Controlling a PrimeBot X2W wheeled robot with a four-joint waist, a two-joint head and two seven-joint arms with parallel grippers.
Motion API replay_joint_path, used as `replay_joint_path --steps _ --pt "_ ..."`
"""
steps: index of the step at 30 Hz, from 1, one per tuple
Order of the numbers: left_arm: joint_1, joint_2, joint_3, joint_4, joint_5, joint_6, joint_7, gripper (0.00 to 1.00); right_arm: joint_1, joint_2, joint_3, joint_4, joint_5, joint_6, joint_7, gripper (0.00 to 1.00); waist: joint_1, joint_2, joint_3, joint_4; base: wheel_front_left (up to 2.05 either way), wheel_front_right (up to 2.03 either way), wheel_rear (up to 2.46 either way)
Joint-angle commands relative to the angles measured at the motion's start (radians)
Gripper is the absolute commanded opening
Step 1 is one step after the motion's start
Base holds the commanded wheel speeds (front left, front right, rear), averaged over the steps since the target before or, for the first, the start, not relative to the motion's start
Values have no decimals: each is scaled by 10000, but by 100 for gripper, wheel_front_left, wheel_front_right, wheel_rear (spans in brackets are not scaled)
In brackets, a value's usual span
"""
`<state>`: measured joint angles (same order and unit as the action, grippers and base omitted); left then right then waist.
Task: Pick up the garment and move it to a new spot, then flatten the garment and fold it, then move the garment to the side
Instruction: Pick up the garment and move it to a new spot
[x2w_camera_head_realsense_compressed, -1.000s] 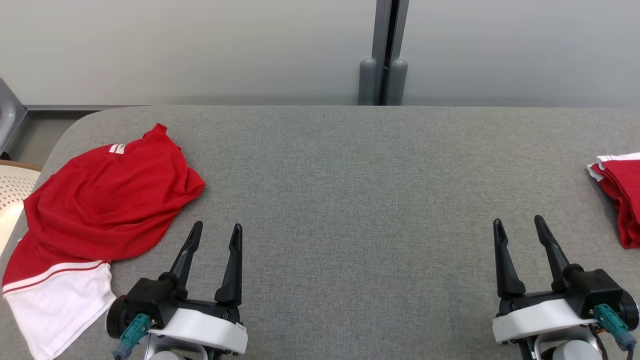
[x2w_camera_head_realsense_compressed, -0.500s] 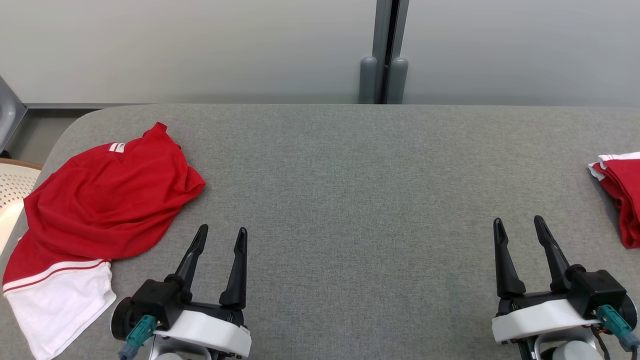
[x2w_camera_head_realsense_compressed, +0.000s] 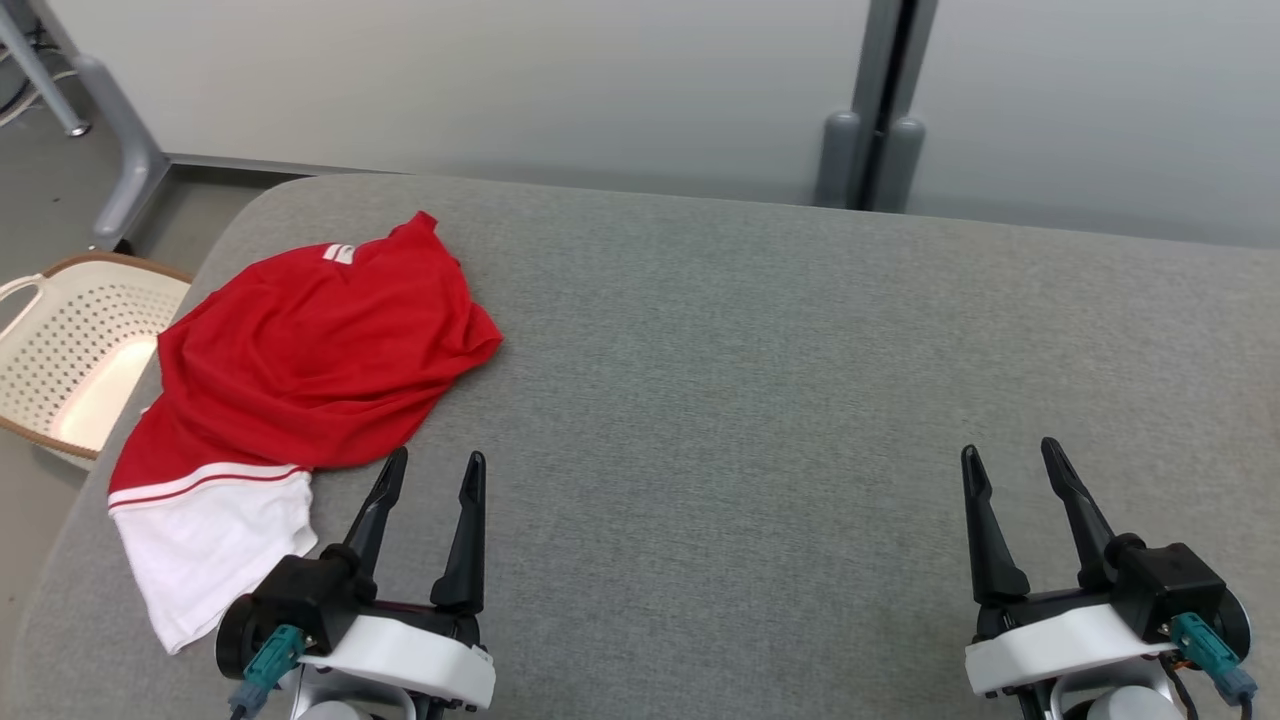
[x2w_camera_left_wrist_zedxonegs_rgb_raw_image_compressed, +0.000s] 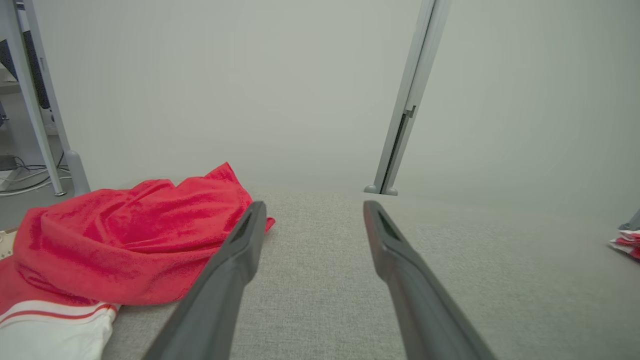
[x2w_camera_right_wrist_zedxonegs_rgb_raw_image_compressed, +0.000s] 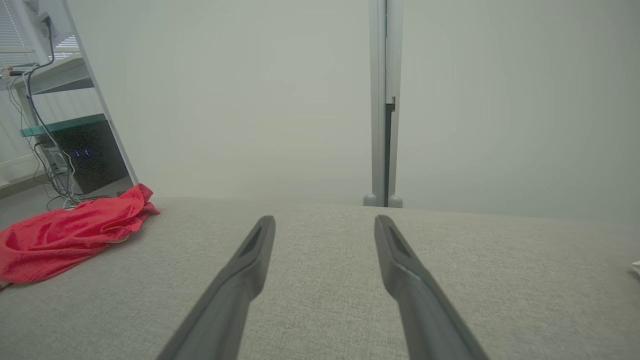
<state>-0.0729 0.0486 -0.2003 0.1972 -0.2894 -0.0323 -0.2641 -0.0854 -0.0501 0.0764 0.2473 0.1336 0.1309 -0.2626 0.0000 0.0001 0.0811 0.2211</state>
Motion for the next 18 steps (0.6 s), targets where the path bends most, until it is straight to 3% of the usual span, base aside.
replay_joint_path --steps 1,18 --pt "-92 41 97 37 38 71 0 100 2 -9 18 72 -72 -4 -28 100 0 -1 -59 589 0 0 0" --pt "311 36 771 205 419 -3 -2 100 80 -11 899 516 605 -2 -28 100 0 -1 -648 2740 0 0 0"
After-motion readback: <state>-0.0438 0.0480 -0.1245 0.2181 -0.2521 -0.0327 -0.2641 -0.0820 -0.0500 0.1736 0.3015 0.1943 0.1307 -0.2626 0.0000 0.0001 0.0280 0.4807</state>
